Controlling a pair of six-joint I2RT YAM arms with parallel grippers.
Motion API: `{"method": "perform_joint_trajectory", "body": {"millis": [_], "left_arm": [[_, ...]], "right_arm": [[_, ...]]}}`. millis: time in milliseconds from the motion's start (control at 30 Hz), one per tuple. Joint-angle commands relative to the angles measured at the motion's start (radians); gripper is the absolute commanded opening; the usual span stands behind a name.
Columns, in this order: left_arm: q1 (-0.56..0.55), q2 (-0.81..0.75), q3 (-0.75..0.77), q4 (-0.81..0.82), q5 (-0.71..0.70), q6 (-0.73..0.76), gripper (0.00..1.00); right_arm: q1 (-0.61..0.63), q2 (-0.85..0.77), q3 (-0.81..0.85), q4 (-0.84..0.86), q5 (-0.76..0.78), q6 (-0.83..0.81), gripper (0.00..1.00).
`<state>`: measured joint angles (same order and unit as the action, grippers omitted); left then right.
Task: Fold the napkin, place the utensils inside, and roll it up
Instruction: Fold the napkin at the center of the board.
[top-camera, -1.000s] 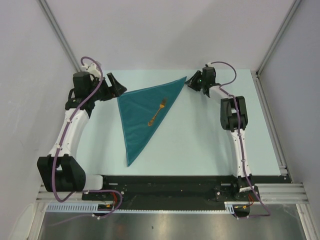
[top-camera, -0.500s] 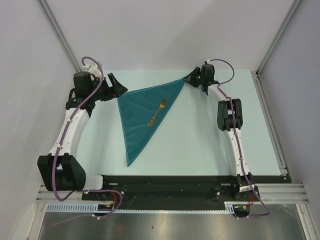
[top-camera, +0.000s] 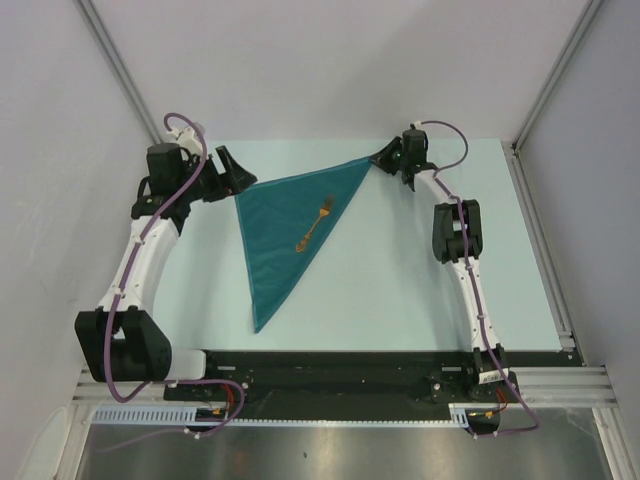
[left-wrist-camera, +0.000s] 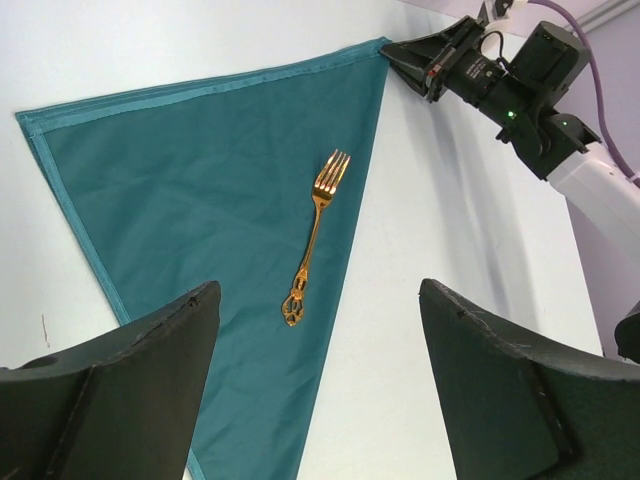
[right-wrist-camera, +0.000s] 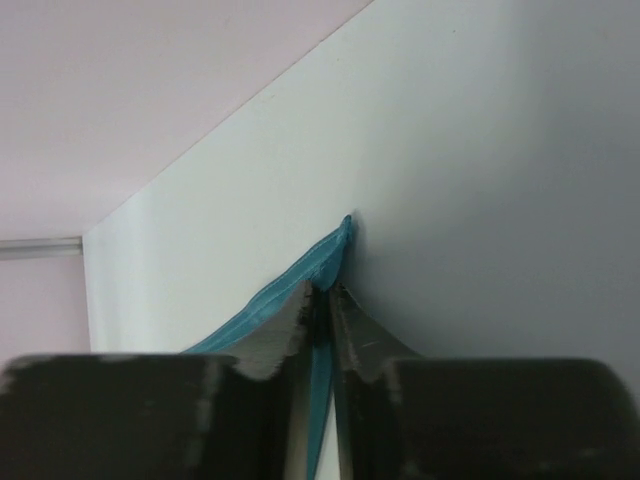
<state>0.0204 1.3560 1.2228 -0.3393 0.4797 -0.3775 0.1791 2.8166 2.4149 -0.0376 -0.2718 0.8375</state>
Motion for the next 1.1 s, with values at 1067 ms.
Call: {"method": "perform_joint_trajectory", "body": {"millis": [1067], "left_arm": [[0.007, -0.017, -0.009, 0.046, 0.045, -0.021, 0.85]], "right_arm": [[0.105, -0.473, -0.687, 0.703, -0.331, 0.031, 0.00]]}}
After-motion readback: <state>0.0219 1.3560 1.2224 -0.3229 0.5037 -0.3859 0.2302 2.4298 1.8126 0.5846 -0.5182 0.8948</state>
